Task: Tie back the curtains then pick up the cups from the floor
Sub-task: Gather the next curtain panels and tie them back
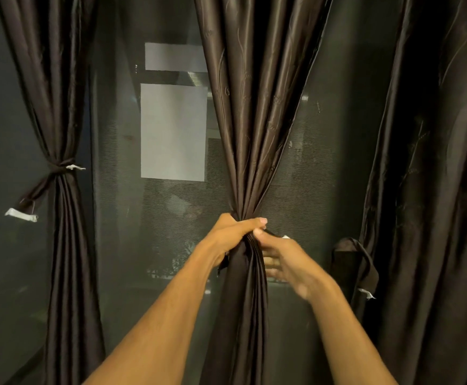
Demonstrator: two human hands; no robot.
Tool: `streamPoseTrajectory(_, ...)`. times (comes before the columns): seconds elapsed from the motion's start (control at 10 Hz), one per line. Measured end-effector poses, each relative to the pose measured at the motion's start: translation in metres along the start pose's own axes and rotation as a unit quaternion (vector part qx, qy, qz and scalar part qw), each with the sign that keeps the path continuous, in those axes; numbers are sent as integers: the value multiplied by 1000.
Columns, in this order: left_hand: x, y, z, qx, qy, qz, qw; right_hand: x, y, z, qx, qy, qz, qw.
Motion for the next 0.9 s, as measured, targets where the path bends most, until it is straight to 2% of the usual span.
streamPoseTrajectory(0.1,2,-1,0,15,11,-9,1000,79,81,-24,-45,16,46,998)
streamPoseTrajectory(0.2,2,1,-4,28,6,-6,1000,89,79,-21,-18,28,75,997)
streamPoseTrajectory(0.3,1,0,-5,30,-6,-2,1000,107,77,-35,89,123,90,984)
streamPoseTrajectory(0.4,0,1,-6,22,-15,0,1000,119,70,-40,107,252,114,955)
streamPoseTrajectory(0.5,0,-3,0,-28,-23,-11,999,137,59,-33,44,398,145,905)
streamPoseTrajectory(0.6,0,-13,6,-80,-65,-30,994,145,54,-27,-17,395,139,908)
streamPoseTrajectory(0.7,4,-18,12,-171,-189,7,967,140,59,-31,-49,309,85,946)
streamPoseTrajectory(0.8,3,-19,12,-194,-222,33,955,125,66,-38,-48,226,42,972)
streamPoseTrajectory(0.9,3,-23,8,-175,-173,55,968,99,77,-58,-20,111,1,994)
Point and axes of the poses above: each hand's wrist, its own y-axis away from the middle knuckle, its own z-axis out of the back of the hand, x = y × z, the point moved 7 cm from there along -y, towards the middle knuckle, and after that the axes turned 11 degrees about z, right-handed, at the moved point
